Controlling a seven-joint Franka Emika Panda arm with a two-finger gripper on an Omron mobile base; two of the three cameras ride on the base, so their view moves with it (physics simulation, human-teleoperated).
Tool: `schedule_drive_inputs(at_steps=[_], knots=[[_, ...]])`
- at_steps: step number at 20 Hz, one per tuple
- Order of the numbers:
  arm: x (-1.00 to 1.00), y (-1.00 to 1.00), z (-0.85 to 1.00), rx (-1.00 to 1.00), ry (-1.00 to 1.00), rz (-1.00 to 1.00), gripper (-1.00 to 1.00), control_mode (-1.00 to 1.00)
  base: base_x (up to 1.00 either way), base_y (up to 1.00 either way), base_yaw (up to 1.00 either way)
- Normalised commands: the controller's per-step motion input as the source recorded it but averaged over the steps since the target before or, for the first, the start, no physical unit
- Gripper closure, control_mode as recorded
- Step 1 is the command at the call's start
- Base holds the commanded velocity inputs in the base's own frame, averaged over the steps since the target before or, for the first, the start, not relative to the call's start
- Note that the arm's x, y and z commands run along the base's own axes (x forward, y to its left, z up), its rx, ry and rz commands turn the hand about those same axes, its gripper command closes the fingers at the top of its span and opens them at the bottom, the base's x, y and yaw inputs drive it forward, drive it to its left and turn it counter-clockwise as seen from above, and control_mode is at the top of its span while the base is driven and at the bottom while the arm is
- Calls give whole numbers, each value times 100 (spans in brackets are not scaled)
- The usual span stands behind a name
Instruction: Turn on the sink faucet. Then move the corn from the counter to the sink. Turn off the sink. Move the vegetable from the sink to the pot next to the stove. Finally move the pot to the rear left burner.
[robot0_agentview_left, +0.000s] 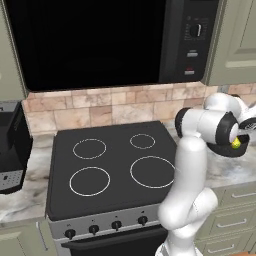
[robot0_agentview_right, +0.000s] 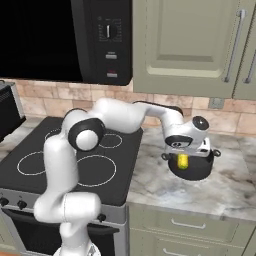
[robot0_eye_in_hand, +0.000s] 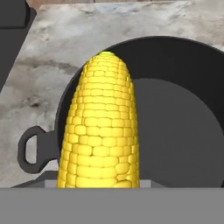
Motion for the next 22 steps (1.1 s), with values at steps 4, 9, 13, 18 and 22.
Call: schedule_drive_inputs(at_steps=[4, 9, 13, 18, 22], knots=[[-2, -32, 0, 0, 0, 1, 100, -100, 0, 0, 0], [17, 0, 4, 0, 0, 0, 100, -100, 0, 0, 0], [35, 0, 0, 0, 0, 0, 100, -100, 0, 0, 0], [34, 0, -25, 0, 0, 0, 100, -100, 0, 0, 0], [24, 0, -40, 0, 0, 0, 100, -100, 0, 0, 0]])
